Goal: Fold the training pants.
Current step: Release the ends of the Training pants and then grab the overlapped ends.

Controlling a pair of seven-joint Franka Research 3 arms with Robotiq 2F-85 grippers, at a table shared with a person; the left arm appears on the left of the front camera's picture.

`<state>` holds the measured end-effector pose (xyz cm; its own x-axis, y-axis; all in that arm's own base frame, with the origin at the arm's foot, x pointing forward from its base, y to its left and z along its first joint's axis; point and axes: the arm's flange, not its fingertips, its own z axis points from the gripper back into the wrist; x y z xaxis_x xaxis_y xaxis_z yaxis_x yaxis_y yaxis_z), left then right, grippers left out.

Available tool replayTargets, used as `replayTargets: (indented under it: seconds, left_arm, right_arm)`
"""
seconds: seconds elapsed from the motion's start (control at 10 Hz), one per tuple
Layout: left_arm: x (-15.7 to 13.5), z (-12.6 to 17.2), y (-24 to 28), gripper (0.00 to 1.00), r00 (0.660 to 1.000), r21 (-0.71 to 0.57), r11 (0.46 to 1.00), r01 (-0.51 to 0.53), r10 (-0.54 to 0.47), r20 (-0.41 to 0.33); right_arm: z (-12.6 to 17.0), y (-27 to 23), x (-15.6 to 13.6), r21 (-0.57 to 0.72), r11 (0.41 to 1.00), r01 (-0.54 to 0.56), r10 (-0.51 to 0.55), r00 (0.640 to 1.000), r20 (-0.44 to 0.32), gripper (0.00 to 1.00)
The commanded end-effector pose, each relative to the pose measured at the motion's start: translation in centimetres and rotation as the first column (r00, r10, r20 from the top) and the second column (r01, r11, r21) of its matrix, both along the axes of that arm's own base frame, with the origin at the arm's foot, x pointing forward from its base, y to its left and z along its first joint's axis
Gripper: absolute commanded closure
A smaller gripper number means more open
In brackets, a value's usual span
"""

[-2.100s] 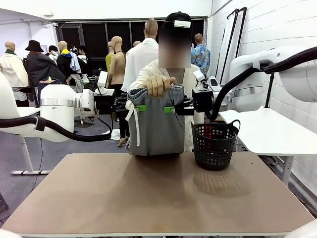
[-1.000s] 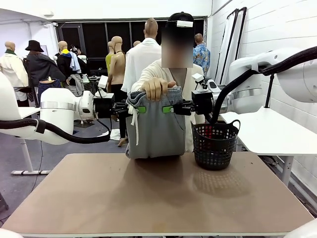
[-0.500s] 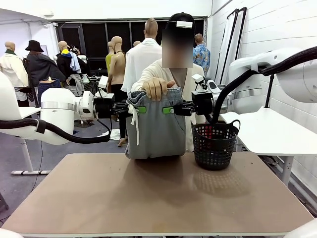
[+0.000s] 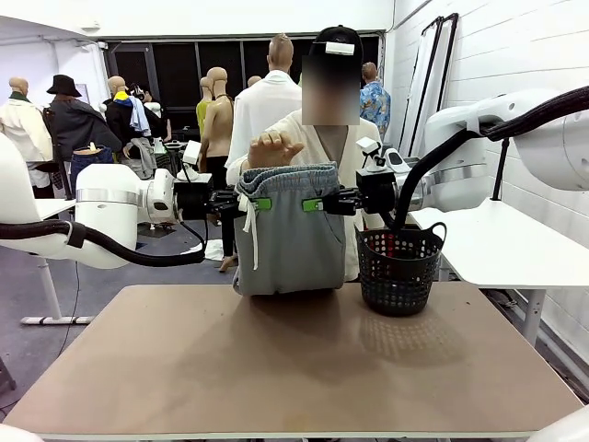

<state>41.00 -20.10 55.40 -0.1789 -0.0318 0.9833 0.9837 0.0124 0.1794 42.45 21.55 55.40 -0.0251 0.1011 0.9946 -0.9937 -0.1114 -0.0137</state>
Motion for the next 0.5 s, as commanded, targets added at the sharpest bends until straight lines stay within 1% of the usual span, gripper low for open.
replayTargets:
  seconds: [0.0, 0.4]
  left_arm:
    - [-0.17, 0.2, 0.0, 1.0, 1.0, 0.0, 1.0, 0.001, -0.001, 0.017]
    - [-0.17, 0.2, 0.0, 1.0, 1.0, 0.0, 1.0, 0.001, -0.001, 0.017]
  right_arm:
    - [0.08, 0.11, -0.04, 0.008, 1.0, 0.0, 0.0, 1.0, -0.001, 1.0]
    - [0.08, 0.11, -0.04, 0.008, 1.0, 0.0, 0.0, 1.0, -0.001, 1.0]
